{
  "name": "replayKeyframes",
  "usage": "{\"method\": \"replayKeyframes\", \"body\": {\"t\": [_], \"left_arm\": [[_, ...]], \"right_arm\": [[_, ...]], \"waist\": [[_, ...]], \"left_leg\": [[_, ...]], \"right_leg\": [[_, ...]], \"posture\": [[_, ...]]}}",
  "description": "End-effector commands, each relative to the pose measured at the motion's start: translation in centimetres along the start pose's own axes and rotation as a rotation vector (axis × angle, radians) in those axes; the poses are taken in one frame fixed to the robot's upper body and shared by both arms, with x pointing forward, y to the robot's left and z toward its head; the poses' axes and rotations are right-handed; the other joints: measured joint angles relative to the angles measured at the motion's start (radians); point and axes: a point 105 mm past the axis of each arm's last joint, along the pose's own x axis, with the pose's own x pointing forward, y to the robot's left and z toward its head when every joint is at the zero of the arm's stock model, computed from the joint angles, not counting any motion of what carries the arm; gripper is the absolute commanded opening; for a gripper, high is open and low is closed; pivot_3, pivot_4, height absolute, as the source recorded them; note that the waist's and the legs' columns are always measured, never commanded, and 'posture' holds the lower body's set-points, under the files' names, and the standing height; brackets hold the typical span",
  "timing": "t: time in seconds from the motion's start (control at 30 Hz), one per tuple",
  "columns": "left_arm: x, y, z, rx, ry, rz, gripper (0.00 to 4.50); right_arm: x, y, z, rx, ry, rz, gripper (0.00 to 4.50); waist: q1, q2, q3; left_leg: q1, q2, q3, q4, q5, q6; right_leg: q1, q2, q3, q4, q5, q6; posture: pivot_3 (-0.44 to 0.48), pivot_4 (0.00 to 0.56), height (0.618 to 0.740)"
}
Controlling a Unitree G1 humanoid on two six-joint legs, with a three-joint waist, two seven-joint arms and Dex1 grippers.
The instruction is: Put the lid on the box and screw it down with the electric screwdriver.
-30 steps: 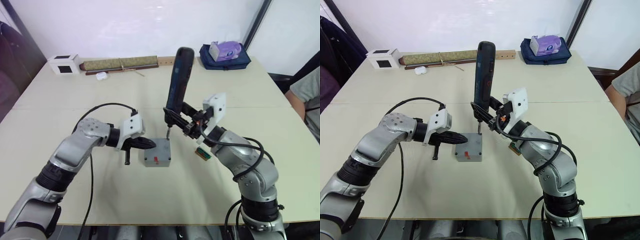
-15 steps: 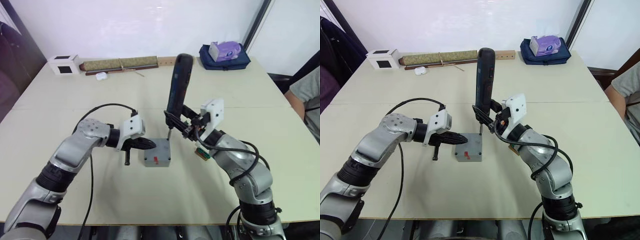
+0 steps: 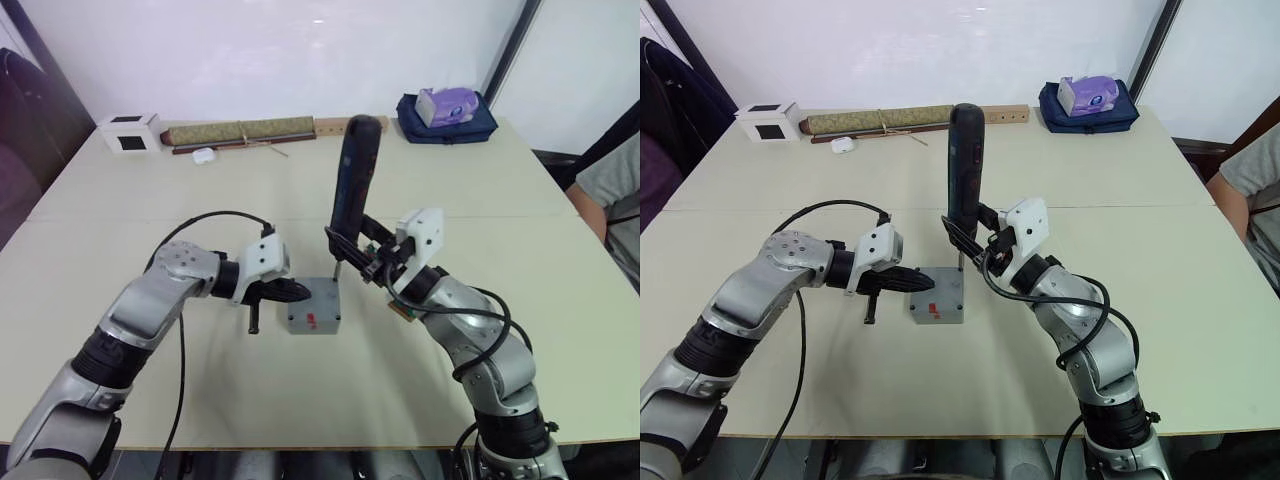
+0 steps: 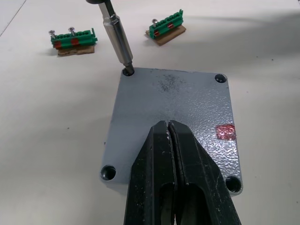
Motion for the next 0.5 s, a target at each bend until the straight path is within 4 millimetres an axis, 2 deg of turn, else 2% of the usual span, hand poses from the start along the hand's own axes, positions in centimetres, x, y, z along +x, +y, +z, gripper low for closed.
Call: {"method": "replayKeyframes", "body": {"t": [0.03,0.27,0.5], "left_arm": [[0.2,-0.6,-0.6,-0.011,0.027,-0.020,0.00],[0.3,-0.8,-1.0,-0.018,0.044,-0.029,0.00],[0.3,-0.6,-1.3,-0.018,0.055,-0.030,0.00]], "right_arm": [[0.0,0.6,0.5,-0.014,-0.025,0.019,1.73],[-1.2,-0.1,-2.9,-0.035,0.127,0.002,1.73],[-1.7,0.5,-5.2,-0.041,0.242,0.035,1.73]], "waist": [[0.000,0.000,0.000],[0.001,-0.001,-0.003],[0.001,-0.007,-0.011]], "left_leg": [[0.000,0.000,0.000,0.000,0.000,0.000],[0.001,0.000,0.000,0.000,0.000,0.000],[0.015,0.000,0.000,-0.002,-0.001,0.001]], "right_leg": [[0.000,0.000,0.000,0.000,0.000,0.000],[0.001,0.000,0.000,-0.001,0.000,0.000],[0.016,0.000,0.000,-0.003,-0.002,-0.001]], "posture": [[0.000,0.150,0.740],[0.000,0.150,0.740],[0.000,0.150,0.740]]}}
